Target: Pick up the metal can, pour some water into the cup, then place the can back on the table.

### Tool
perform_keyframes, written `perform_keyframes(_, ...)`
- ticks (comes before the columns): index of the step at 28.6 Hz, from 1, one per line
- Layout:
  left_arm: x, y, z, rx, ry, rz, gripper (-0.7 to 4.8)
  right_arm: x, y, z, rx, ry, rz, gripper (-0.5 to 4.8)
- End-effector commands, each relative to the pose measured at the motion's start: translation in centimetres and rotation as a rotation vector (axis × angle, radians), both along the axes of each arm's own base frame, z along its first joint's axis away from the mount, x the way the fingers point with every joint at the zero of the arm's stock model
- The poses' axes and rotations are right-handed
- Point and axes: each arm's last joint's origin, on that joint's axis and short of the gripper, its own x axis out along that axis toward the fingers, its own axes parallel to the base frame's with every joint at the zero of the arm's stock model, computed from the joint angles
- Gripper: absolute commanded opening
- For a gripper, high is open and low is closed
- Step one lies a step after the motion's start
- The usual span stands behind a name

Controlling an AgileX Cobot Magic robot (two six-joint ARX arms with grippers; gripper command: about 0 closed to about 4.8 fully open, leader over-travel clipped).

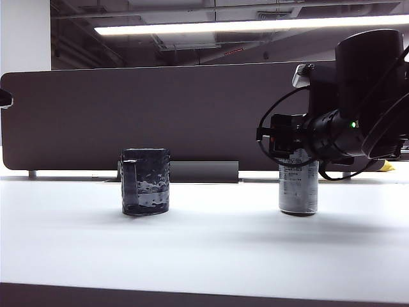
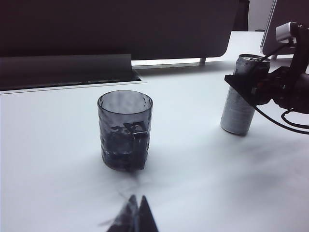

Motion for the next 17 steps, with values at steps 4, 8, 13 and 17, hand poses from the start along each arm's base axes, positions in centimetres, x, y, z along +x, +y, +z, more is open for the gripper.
perform_keyframes(4, 0.00, 0.00, 0.15, -0.003, -0.013, -0.002, -0.05, 0.03, 0.11, 0.30, 0.012, -0.014, 0.014, 2.90)
perform_keyframes(8, 0.00, 0.00, 0.15, -0.003, -0.013, -0.002, -0.05, 0.03, 0.13, 0.28, 0.011, -0.012, 0.020, 2.12)
perform_keyframes(13, 0.00, 0.00, 0.16, -0.003, -0.013, -0.002, -0.05, 0.03, 0.13, 0.28, 0.011, -0.012, 0.021, 2.11)
perform_keyframes(17, 0.00, 0.00, 0.15, -0.003, -0.013, -0.002, -0.05, 0.02, 0.15, 0.28, 0.011, -0.012, 0.027, 2.11)
